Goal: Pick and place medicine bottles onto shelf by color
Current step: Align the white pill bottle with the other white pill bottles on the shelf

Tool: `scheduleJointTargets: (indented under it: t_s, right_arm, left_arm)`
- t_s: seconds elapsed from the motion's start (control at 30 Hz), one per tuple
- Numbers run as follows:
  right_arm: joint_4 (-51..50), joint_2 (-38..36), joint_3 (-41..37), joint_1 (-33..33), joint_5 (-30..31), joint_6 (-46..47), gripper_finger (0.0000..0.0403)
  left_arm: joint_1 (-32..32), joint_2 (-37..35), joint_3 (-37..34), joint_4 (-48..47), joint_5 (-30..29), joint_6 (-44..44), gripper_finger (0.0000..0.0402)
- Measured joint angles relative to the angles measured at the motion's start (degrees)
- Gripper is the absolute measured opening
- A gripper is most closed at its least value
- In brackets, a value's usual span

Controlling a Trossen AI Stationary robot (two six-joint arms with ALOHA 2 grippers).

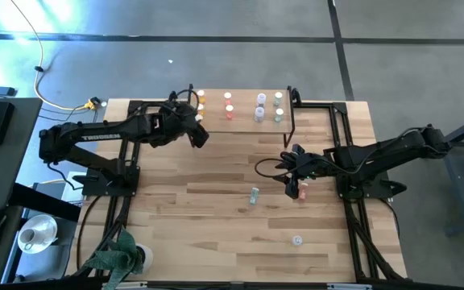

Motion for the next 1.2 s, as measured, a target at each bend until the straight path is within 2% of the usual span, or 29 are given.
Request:
scheduleJointTargets:
  t_s: [0.1,0.27,0.43,0.57,0.77,1.0,1.2]
  right_arm:
    - [-0.5,0.0,0.0,0.0,0.0,0.1,0.0193]
    - [-4.1,0.0,0.0,1.9,0.0,0.6,0.0193]
    - [-8.3,-0.5,0.0,5.4,-2.3,3.0,0.0193]
    - [-12.4,-1.0,0.0,8.7,-3.5,6.1,0.0193]
    - [-18.6,-1.3,0.0,12.8,0.1,14.5,0.0193]
    - [-22.4,-1.3,0.0,15.8,0.1,27.0,0.0193]
    - [-21.9,-1.2,0.0,20.6,0.0,28.9,0.0193]
  left_arm:
    - [-0.1,-2.4,0.0,0.0,3.6,-0.2,0.0172]
    - [-0.9,-6.8,0.0,0.0,12.9,-0.5,0.0172]
    - [-6.4,-9.8,0.0,-1.2,16.8,-1.7,0.0172]
    - [-13.6,-10.0,-0.3,-1.2,13.4,-1.7,0.0172]
    - [-21.6,-9.8,-6.4,3.2,4.8,-4.4,0.0172]
    - [-25.0,-9.8,-15.0,11.8,3.5,-7.1,0.0172]
    - [-27.4,-9.8,-19.6,19.4,3.5,-7.0,0.0172]
